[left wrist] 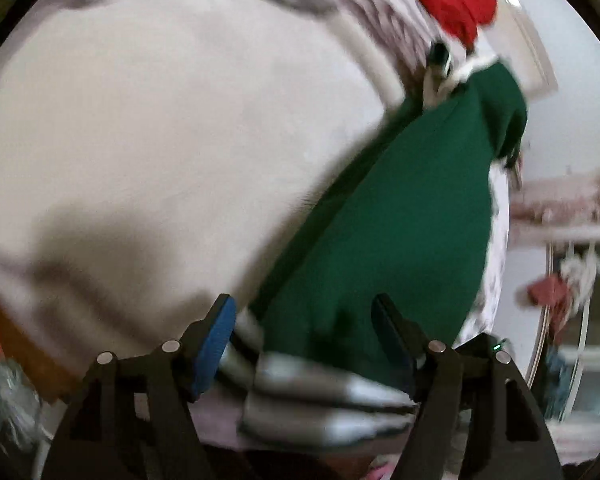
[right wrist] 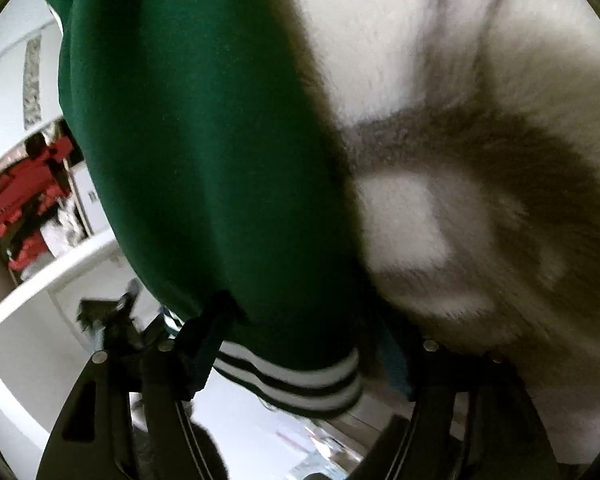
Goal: Fold large clothes
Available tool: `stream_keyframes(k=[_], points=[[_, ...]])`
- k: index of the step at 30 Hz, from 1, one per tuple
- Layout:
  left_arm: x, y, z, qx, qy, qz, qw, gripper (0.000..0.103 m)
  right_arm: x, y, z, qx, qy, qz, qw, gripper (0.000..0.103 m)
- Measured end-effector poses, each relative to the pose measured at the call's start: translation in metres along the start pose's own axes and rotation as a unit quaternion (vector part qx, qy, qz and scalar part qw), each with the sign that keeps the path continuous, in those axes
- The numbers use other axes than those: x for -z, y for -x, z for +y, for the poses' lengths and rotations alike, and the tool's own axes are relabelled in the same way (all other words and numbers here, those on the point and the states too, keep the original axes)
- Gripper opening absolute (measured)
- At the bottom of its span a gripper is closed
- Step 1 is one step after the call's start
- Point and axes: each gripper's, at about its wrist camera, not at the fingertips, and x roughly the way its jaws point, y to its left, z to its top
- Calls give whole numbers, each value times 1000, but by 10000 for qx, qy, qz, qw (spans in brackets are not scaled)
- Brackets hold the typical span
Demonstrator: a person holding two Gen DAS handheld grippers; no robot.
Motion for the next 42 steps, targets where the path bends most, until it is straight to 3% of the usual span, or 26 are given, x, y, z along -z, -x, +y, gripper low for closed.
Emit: stream_keyframes(k=[2, 5, 6, 7, 8, 9, 10, 13, 16, 20, 23, 24, 25, 27, 29, 31, 35, 40, 42], points=[[-10, -24, -3, 205, -286, 255, 9991, 68, -2, -7, 0, -170, -79, -85, 9998, 75], [-17, -33, -11, 218, -642, 164, 9976, 65, -3, -14, 5, -163, -144, -281, 9994, 77], [-17, -30, -14, 238, -808, 96, 9964, 58, -1, -17, 8, -183, -126, -351, 9991, 77], [-16, -26, -17, 266, -953, 55, 9951, 35, 2, -19, 12, -210, -68, -437, 9988, 75], [-16, -23, -17, 317, -982, 40, 9947, 20, 4, -18, 16, -147, -11, -509, 9986, 71], [-15, -15, -15, 475, -939, 19, 9944, 16, 6, -18, 20, -68, 41, -607, 9981, 50], [-13, -8, -14, 602, -880, -18, 9943, 12, 12, -13, 20, 16, 75, -715, 9974, 39], [-1, 19, -12, 853, -804, -140, 9930, 10, 27, -5, 32, 182, 96, -961, 9952, 28], [12, 50, -11, 875, -756, -165, 9932, 9, 54, 3, 48, 371, 222, -945, 9946, 24], [30, 72, 7, 644, -701, 83, 9954, 10, 129, 17, 62, 550, 390, -530, 9963, 23], [33, 65, 30, 614, -273, 482, 9966, 16, 178, 3, 52, 754, 289, -100, 9967, 23], [31, 61, 38, 597, -63, 634, 9962, 16, 181, -4, 41, 840, 179, 43, 9963, 26], [26, 62, 42, 587, 98, 702, 9958, 19, 177, -8, 30, 999, 1, 115, 9949, 35], [16, 74, 38, 475, 123, 574, 9971, 28, 172, -8, 15, 1249, -365, 218, 9913, 41], [8, 93, 35, 552, 110, 359, 9978, 47, 165, 12, 9, 1206, -562, 46, 9911, 44], [2, 108, 32, 508, 111, 158, 9985, 57, 159, 46, 18, 1168, -475, -316, 9915, 49], [-31, 106, -5, 434, -128, -154, 9989, 57, 134, 122, 49, 1415, -64, -1210, 9825, 49], [-80, 56, -90, 590, -854, -336, 9940, 57, 50, 196, 107, 1260, 433, -2336, 9632, 49], [-100, 32, -120, 649, -1107, -355, 9911, 57, -4, 217, 133, 1132, 672, -2702, 9538, 49]])
